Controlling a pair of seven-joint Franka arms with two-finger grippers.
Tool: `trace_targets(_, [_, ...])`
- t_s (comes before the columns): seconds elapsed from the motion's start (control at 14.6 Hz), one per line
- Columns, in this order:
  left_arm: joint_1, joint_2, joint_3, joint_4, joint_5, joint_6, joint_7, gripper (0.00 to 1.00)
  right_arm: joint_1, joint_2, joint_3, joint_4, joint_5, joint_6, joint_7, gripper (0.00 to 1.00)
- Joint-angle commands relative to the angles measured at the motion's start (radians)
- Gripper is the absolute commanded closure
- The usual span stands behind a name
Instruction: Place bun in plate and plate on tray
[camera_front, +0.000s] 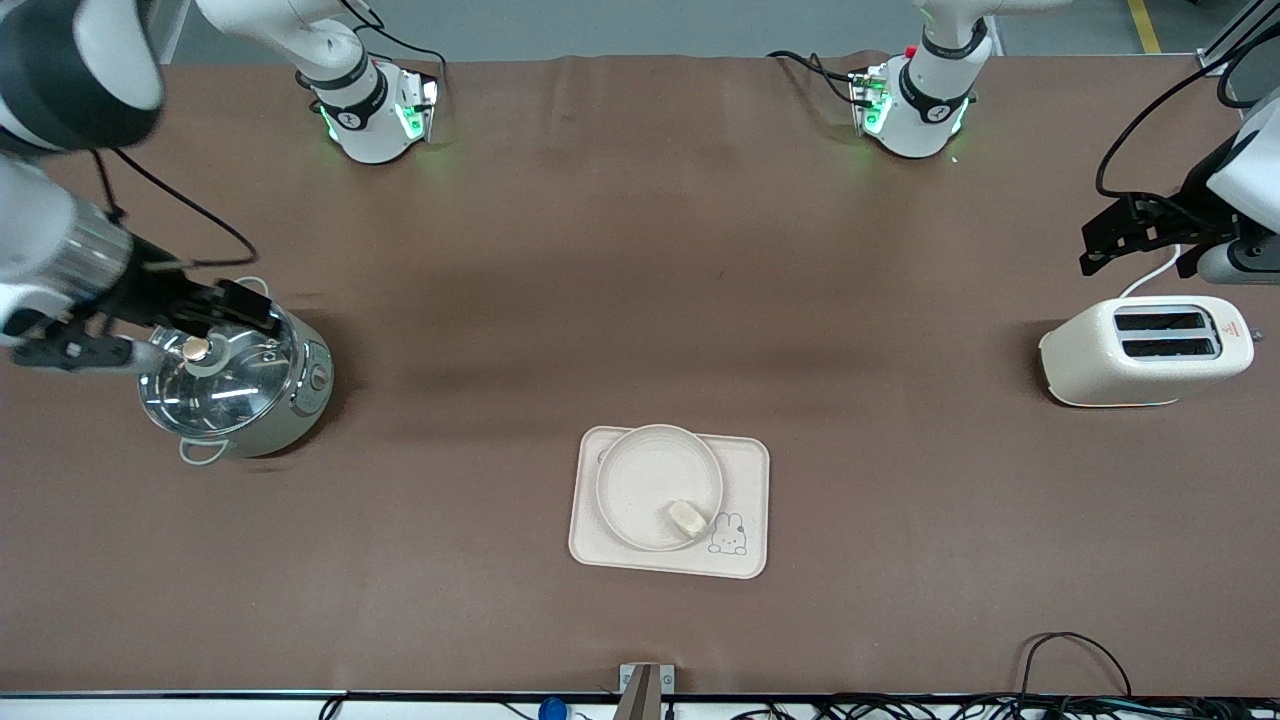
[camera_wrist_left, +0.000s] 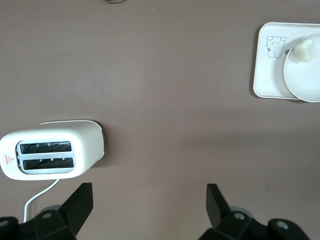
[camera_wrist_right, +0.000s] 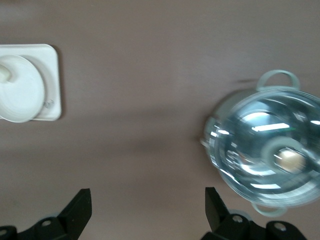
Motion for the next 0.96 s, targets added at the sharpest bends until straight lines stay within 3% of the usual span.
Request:
trace_targets(0.0, [-0.004,0.006,0.004,0.016,0.009,-0.001,-0.008,0.00,-0.158,-0.111,0.118,-0.013,-0.069,-0.094,-0.036,0.00])
trace_targets(0.21, [-0.004,0.006,0.004,0.016,0.009,-0.001,-0.008,0.00,-0.211,-0.185,0.112,-0.014,-0.135,-0.136,-0.098,0.00])
trace_targets(0.34, [-0.006,0.006,0.004,0.016,0.009,-0.003,-0.008,0.00,-0.222,-0.185,0.111,-0.011,-0.160,-0.142,-0.128,0.00])
trace_targets(0.89, [-0.006,0.006,0.002,0.016,0.037,-0.001,-0.008,0.00,-0.214,-0.182,0.118,-0.005,-0.164,-0.156,-0.117,0.00])
